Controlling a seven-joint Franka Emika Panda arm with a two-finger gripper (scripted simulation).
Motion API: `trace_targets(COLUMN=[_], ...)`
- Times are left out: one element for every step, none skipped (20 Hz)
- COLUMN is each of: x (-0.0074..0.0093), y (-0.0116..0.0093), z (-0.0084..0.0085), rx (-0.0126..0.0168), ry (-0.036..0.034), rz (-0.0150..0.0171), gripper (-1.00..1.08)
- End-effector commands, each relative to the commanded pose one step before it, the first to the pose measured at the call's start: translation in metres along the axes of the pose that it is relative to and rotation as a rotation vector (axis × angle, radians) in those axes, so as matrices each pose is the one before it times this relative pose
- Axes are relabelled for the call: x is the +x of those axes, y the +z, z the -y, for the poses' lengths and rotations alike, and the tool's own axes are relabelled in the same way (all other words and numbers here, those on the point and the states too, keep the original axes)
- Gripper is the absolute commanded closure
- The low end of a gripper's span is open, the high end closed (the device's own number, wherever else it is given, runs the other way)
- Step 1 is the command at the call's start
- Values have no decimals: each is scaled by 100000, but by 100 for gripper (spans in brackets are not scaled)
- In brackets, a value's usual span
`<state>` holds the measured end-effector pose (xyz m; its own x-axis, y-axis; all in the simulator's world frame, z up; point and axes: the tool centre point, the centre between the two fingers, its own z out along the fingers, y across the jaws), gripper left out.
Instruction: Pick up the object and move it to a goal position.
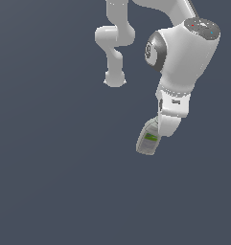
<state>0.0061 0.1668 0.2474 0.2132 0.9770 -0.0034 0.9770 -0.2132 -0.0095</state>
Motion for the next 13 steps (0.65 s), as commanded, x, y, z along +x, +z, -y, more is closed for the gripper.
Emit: trace_targets(x=[1857, 521, 461, 403, 347, 316, 239, 186, 134, 82, 61, -19, -33], y=[-777, -61, -55, -48, -42, -13, -30, -24, -19, -14, 5, -3, 1], z=[-271, -36, -34, -31, -29, -24, -25, -24, -23, -23, -11, -22, -12], rx=[-974, 0, 0, 0, 0, 17, 0, 0, 0, 0, 6, 0, 0], ry=[96, 0, 0, 0, 0, -22, 0, 0, 0, 0, -38, 0, 0], rz=[-425, 0, 0, 0, 0, 40, 0, 0, 0, 0, 30, 0, 0], gripper=[108, 108, 108, 108, 108, 108, 108, 108, 108, 108, 108, 108, 108])
